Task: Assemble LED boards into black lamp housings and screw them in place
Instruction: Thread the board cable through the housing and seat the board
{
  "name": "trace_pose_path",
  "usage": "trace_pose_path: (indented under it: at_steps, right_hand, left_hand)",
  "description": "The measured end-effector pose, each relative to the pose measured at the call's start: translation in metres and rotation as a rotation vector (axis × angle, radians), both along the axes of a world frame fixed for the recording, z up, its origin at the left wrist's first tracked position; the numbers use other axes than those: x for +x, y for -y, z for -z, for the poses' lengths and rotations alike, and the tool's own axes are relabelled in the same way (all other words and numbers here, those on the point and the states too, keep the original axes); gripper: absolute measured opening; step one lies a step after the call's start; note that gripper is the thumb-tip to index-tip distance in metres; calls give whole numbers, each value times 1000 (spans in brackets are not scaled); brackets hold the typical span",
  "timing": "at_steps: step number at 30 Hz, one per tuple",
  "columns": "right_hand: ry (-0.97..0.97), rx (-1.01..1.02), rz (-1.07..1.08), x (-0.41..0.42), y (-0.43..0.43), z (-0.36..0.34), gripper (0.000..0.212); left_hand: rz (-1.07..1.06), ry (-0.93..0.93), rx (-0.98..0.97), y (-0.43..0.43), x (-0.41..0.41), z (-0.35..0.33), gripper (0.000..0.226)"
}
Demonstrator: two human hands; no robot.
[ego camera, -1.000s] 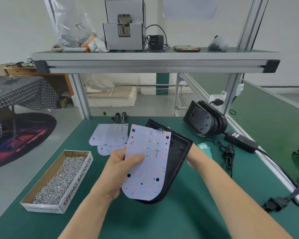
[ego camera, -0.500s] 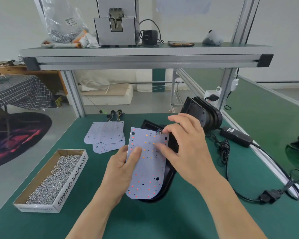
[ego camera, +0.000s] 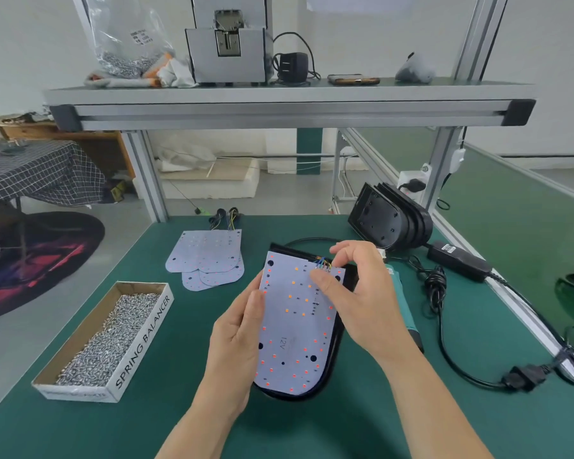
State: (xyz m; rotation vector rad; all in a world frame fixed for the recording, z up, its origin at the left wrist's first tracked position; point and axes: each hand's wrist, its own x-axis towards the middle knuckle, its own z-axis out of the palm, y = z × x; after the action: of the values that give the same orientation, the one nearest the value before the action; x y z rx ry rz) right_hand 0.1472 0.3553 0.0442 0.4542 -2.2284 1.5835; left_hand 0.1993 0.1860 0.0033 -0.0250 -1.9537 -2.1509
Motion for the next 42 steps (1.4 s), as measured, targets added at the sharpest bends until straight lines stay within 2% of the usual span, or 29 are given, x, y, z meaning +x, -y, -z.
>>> trace_pose_path:
  at_steps: [3,7,11,16,18,20,24,26,29,31,35,39,42]
  right_hand:
    - [-17,-23,25,-4,2,2,23]
    - [-18,-36,29,-11,5,-3,23]
    - [-18,70,-17,-12,7,-7,22]
    - [-22,69,-137,-8,3,-7,19]
    - [-21,-132,-149,-8,4,-4,9]
    - [122,-401,-218,-14,-2,0,21]
    - [477,-626,-512,-25,-18,15,42]
    - [601,-689,-560,-26,-18,22,54]
    - [726,-625,-571,-23,-3,33,69]
    - [782,-555,-499,-17,7,34,74]
    - [731,-315,-291,-10,15,32,63]
    - [615,-273,-289,-7,18,25,36]
    - [690,-331,-362,-1,16,25,45]
  left_hand:
    - [-37,-16,27,-3,-2,-3,30]
    - [-86,-18,74,-3,-2,0,41]
    - [-207,44,98,0,-5,2,34]
    - [-31,170,266,5,1,2,28]
    - [30,203,336,10,1,1,30]
    - [106,220,374,13,0,1,37]
    - [171,271,437,18,4,7,40]
    - [194,298,459,18,7,9,39]
    - [226,309,442,14,8,7,41]
    - [250,307,429,12,8,3,42]
    - [261,282,389,13,6,-4,41]
    - [231,255,378,11,8,-6,49]
    - [219,230,351,7,9,-10,49]
